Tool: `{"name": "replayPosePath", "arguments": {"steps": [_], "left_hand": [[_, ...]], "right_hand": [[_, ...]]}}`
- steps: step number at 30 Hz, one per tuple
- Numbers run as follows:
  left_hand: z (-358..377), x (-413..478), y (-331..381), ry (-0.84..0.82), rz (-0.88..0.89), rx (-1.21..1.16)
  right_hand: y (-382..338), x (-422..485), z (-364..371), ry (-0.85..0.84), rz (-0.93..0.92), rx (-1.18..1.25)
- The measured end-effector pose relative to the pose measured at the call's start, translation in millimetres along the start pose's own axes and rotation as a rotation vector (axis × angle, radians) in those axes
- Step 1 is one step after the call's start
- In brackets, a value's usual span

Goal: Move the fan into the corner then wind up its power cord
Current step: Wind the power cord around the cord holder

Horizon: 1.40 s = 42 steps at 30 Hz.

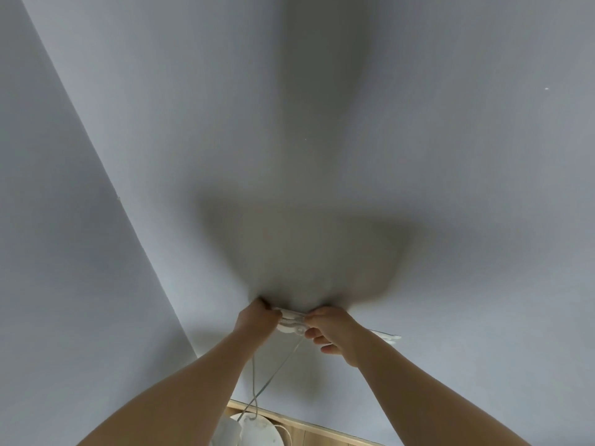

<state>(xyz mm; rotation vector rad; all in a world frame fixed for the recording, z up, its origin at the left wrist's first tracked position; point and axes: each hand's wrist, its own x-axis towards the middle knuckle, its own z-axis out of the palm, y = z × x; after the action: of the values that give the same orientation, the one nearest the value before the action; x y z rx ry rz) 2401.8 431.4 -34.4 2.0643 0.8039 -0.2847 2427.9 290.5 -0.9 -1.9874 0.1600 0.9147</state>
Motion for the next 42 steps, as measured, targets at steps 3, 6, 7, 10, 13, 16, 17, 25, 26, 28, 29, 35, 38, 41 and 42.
{"name": "replayPosePath", "arguments": {"steps": [3,6,7,10,13,16,17,25,26,28,29,35,38,41,42], "left_hand": [[2.1,-4.6,-2.2,0.066,0.057,0.039],[4.4,-5.8,-11.0,0.12,0.124,0.12],[5.0,-4.6,-14.8,0.148,0.156,0.168],[8.9,-3.2,-21.8,0.202,0.214,0.238],[10.5,-2.5,-23.1,0.22,0.219,0.256],[13.2,0.8,-21.3,0.202,0.161,0.274],[13.6,3.0,-20.3,0.189,0.127,0.272],[26.1,24.2,-25.0,-0.044,-0.154,-0.007],[29.3,24.4,-26.6,-0.075,-0.181,-0.129],[33.7,20.2,-25.1,-0.165,-0.26,-0.307],[33.8,17.7,-23.2,-0.22,-0.304,-0.375],[33.6,8.7,-13.7,-0.424,-0.494,-0.649],[39.8,6.5,-13.6,-0.44,-0.549,-0.779],[41.6,6.8,-15.8,-0.449,-0.586,-0.791],[41.3,6.6,-15.5,-0.442,-0.59,-0.798]], "right_hand": [[0.8,0.9,1.6,0.004,-0.002,0.022],[1.9,0.8,1.2,-0.006,-0.008,0.025],[3.0,0.4,1.2,-0.011,-0.012,0.032],[8.0,1.4,-1.5,-0.028,-0.035,0.066],[13.2,3.2,-3.3,-0.027,-0.048,0.107],[15.4,4.6,-4.5,-0.01,-0.043,0.136],[16.2,5.0,-4.9,-0.005,-0.032,0.144],[24.7,10.7,-8.0,0.004,0.04,0.273],[26.5,11.9,-9.0,0.01,0.049,0.27],[31.4,14.2,-10.5,0.021,0.072,0.235],[34.7,15.4,-11.2,0.023,0.086,0.216],[46.6,15.4,-6.1,-0.003,0.146,0.089],[50.1,15.3,1.8,-0.05,0.101,-0.057],[58.2,19.0,11.0,-0.114,0.109,-0.163],[60.0,19.8,11.1,-0.116,0.122,-0.187]]}}
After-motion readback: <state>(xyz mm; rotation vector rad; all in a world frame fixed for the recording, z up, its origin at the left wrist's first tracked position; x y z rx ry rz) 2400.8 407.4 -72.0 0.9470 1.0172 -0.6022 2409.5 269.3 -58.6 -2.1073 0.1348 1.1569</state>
